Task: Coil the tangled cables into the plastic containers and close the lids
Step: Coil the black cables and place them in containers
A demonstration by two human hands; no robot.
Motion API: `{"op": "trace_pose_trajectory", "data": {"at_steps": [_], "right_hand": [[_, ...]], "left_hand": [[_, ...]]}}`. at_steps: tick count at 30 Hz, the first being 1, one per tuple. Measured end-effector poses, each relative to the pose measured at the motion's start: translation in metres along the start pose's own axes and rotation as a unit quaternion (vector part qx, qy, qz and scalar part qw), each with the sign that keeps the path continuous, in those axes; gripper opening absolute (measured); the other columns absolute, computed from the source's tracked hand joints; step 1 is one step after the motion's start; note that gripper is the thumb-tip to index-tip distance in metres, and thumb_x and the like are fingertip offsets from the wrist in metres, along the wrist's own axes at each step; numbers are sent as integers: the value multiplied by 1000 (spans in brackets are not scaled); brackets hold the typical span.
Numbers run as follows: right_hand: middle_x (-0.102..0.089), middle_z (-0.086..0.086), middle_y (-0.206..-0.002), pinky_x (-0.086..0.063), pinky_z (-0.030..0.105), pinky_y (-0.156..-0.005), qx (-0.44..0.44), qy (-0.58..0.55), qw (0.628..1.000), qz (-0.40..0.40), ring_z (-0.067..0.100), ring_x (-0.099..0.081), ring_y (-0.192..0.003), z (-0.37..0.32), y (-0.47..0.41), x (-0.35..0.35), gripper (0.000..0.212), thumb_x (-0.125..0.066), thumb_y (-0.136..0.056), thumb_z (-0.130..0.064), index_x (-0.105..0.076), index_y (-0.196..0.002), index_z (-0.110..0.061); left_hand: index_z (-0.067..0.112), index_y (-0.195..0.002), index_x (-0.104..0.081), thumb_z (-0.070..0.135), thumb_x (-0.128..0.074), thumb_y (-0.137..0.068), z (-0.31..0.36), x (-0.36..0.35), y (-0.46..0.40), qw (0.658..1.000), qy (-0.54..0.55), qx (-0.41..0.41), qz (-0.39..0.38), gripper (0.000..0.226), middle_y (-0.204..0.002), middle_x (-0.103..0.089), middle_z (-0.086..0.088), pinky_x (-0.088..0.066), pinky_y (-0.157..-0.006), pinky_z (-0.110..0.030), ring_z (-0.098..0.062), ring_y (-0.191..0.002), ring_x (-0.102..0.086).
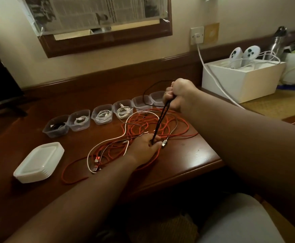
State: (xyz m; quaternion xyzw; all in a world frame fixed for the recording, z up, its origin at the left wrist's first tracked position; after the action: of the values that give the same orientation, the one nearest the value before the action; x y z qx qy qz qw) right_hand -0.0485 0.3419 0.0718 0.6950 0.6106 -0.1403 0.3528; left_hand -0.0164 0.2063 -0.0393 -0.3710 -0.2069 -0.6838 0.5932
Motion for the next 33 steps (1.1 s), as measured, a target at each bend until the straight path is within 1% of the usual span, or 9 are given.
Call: {"op": "trace_pose_trajectory", "data": {"at_steps": [4, 8, 11, 13, 16, 21, 26, 29, 33], "right_hand": [[-31, -1, -48, -21, 19, -33, -2, 9, 1000, 19, 8, -22, -37, 0, -3, 13, 30, -25, -99, -8, -37, -73, -13], [-35, 0, -55, -30, 18, -37, 10, 80, 997, 9, 9, -28, -44, -5, 1, 14, 26, -27, -101, -8, -42, -79, -11], [-40, 1, -64, -42, 20, -40, 39, 184, 982, -4, 10, -38, -50, -13, 6, 6, 20, -34, -103, -10, -49, -89, -9], [-44, 1, -67, -50, 24, -47, 60, 272, 960, -20, 12, -46, -55, -18, 14, -2, 20, -34, -103, -10, -53, -97, -10], [-54, 3, -71, -49, 27, -55, 90, 468, 879, -27, 13, -53, -57, -27, 28, -12, 23, -37, -102, -14, -60, -102, -13], [-43, -4, -46, -27, 22, -45, 61, 742, 660, -97, 12, -37, -41, -24, 55, -21, 28, -44, -97, -24, -64, -78, -15], [-38, -4, -50, -24, 19, -45, -93, 819, 533, -189, 11, -33, -42, 3, 87, -4, 28, -48, -93, -27, -65, -76, -12], [-47, -2, -55, -31, 19, -47, -96, 840, 502, -181, 11, -42, -44, 12, 96, 1, 43, -47, -96, -49, -65, -85, -12], [-58, -1, -63, -37, 23, -53, 13, 821, 546, -163, 12, -51, -50, 11, 100, -13, 44, -47, -98, -54, -68, -98, -15]], "left_hand": [[23, -97, -72, 32, -49, -103, -17, 8, -6, 995, 83, 56, -10, 26, -112, -70, 2, -48, -101, -36, -13, -108, -64], [15, -85, -72, 32, -43, -105, -15, 25, -4, 989, 131, 68, -25, 39, -115, -69, 5, -39, -93, -24, -7, -112, -60], [10, -71, -59, 28, -37, -107, -5, 44, -3, 979, 191, 67, -21, 46, -100, -73, -2, -42, -81, -13, -3, -94, -65], [13, -70, -54, 31, -36, -107, 1, 60, 0, 971, 231, 68, -4, 45, -79, -70, -8, -46, -88, -28, -19, -92, -70], [13, -77, -51, 33, -36, -107, 15, 92, 9, 972, 225, 53, 33, 39, -66, -56, -16, -46, -79, -37, -29, -71, -65], [19, -91, -57, 22, -45, -104, 55, 156, 38, 975, 195, -24, 102, 19, -68, -47, 1, -39, -54, -25, -9, -55, -43], [21, -106, -60, 6, -48, -99, 103, 185, 71, 974, 219, -52, -15, 21, -70, -43, 4, -30, -45, -19, -6, -51, -35], [14, -110, -67, 17, -43, -102, 118, 187, 89, 971, 215, -34, -98, 26, -66, -39, 5, -23, -44, -21, -9, -52, -28], [9, -116, -68, 19, -44, -99, 118, 169, 112, 954, 215, 35, -204, 31, -68, -39, 2, -20, -44, -20, -8, -52, -27]]}}
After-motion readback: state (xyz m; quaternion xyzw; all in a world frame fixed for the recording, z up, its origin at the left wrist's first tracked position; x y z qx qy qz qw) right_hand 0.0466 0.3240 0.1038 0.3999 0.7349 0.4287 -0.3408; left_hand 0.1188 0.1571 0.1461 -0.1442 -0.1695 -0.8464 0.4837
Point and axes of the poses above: each hand's wrist, its own y-axis away from the middle knuckle, its own x-axis out of the back of the hand, z = x × y, the point moved 8 cm from there along -y, towards the middle knuckle
